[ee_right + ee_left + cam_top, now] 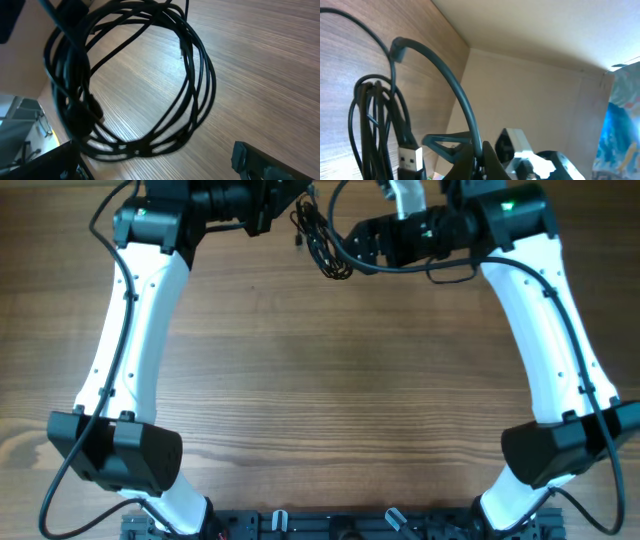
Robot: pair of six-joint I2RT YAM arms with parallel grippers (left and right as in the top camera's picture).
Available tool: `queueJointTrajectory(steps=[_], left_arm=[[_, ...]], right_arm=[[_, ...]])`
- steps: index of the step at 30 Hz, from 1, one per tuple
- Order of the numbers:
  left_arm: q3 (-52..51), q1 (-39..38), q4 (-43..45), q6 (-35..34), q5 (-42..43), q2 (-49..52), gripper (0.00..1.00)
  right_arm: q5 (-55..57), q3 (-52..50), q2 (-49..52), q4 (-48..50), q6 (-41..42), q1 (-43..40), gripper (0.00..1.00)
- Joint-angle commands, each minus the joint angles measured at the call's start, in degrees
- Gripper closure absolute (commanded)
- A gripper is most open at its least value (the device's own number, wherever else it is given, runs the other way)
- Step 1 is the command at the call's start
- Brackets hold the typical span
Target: Untangle cables
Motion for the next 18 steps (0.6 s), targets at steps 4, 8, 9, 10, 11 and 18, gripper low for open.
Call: queueJointTrajectory(steps=[4, 8, 9, 10, 11, 18], left_arm=[[0.9, 1.0, 1.7, -1.9, 2.6, -2.3, 0.96], [0.9, 1.1, 2.2, -1.9, 2.6, -2.3, 0.96], [0.9, 1.0, 2.2, -1.8, 2.6, -2.3, 0.96], [0.9, 1.1, 2.2, -1.8, 2.6, -2.3, 0.96], [0.9, 1.1, 2.2, -1.8, 2.5, -2.3, 0.96], [0.9, 1.2, 2.3, -1.8, 2.4, -2.3, 0.96]], right_arm=[[-1.1, 0.5, 4.4, 2.4, -0.2, 3.6, 0.00], [4.7, 0.5, 6.1, 3.8, 0.0, 5.7, 0.00], [6.7, 0.5, 6.6, 4.0, 0.2, 6.2, 0.00], [8.6, 0.5, 7.1, 3.8, 0.8, 6.6, 0.01], [9.2, 0.5, 7.4, 3.7, 1.6, 6.8, 0.00], [9.3, 0.5, 7.6, 4.4, 1.5, 6.9, 0.00]])
